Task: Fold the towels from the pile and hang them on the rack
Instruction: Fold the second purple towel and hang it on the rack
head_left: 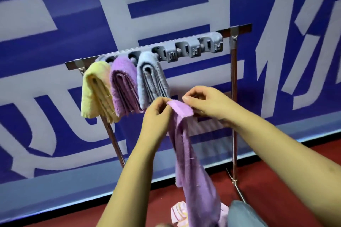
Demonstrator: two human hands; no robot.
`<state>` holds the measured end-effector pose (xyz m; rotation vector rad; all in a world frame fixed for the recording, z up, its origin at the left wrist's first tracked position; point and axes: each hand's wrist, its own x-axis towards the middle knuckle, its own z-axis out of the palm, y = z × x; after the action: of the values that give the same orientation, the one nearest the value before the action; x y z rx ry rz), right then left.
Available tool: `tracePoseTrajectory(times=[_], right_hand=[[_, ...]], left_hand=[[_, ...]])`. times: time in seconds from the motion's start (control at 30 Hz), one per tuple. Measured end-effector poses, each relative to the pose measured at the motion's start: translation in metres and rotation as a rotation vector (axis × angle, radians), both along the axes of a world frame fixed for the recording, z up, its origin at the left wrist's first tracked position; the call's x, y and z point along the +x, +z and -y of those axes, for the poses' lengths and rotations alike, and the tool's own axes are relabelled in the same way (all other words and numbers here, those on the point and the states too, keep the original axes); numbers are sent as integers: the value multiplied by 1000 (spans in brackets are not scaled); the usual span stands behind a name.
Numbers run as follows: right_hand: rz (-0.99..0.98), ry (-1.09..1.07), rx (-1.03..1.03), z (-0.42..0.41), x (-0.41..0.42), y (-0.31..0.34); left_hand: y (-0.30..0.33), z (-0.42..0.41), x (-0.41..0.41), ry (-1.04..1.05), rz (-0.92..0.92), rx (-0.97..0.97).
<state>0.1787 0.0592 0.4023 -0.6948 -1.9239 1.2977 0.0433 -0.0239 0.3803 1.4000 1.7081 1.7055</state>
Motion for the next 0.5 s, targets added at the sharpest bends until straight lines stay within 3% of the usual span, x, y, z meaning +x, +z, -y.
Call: tracePoseTrajectory(times=[0.17, 0.33, 0.5], right_hand=[[42, 59, 46, 12, -7, 21], [-3, 65, -9, 11, -12, 30], [149, -11, 206, 9, -13, 34]], left_hand=[[28, -7, -2, -58, -69, 22], [41, -11, -13, 18, -388, 8], [49, -13, -16, 20, -641, 9]])
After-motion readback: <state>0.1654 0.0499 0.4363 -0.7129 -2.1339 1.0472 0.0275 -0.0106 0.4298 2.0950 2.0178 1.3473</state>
